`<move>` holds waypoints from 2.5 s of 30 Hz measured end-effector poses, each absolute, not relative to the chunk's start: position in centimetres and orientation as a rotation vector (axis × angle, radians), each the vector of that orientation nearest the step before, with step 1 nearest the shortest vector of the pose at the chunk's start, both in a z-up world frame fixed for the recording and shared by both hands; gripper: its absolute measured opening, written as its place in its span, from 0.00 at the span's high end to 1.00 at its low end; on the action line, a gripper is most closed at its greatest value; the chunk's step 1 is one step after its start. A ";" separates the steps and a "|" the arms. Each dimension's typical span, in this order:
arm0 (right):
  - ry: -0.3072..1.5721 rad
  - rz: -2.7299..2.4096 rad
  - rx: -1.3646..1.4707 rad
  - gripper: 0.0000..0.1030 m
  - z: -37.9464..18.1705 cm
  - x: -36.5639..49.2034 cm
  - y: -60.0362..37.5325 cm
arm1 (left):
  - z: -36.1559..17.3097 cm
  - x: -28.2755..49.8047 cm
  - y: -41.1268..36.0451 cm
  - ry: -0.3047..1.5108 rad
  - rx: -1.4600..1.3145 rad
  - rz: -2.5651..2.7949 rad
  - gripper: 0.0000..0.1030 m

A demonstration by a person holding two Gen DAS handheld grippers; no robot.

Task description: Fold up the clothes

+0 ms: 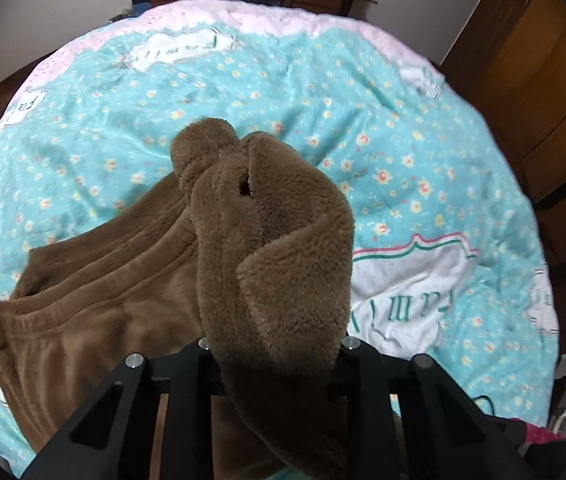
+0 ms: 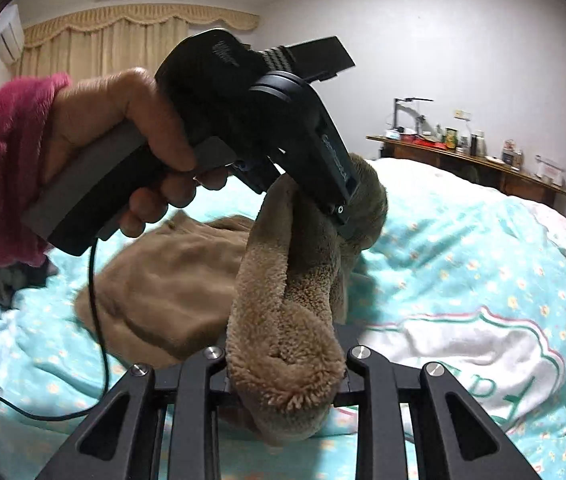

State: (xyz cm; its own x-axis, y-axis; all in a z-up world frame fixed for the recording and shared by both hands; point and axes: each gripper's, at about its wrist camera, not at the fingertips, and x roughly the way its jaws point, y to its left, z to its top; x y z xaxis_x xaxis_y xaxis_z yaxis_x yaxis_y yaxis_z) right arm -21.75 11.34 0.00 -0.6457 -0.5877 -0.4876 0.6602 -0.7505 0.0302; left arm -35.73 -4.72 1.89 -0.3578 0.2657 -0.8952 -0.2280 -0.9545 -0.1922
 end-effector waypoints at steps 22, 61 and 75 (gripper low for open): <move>0.210 -1.966 0.654 0.73 1.0 -16.1 -10.3 | 2.0 -25.5 -32.9 -0.594 -1.440 2.565 0.73; 0.312 -1.925 1.151 0.30 -5.8 -22.2 1.7 | -5.1 -10.1 -30.2 -0.677 -1.291 2.659 0.32; 0.382 -2.172 1.239 0.21 -10.1 -28.2 2.2 | -11.1 -16.9 -32.1 -0.759 -1.343 2.845 0.19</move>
State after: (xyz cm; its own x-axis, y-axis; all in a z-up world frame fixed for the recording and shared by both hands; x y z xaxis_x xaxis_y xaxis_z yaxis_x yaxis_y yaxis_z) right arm -28.19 2.20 -10.09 -0.3823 -0.3587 -0.8516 0.6279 -0.7770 0.0454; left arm -16.87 -32.12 -11.15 -0.6519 0.1112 -0.7501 0.2773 -0.8857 -0.3723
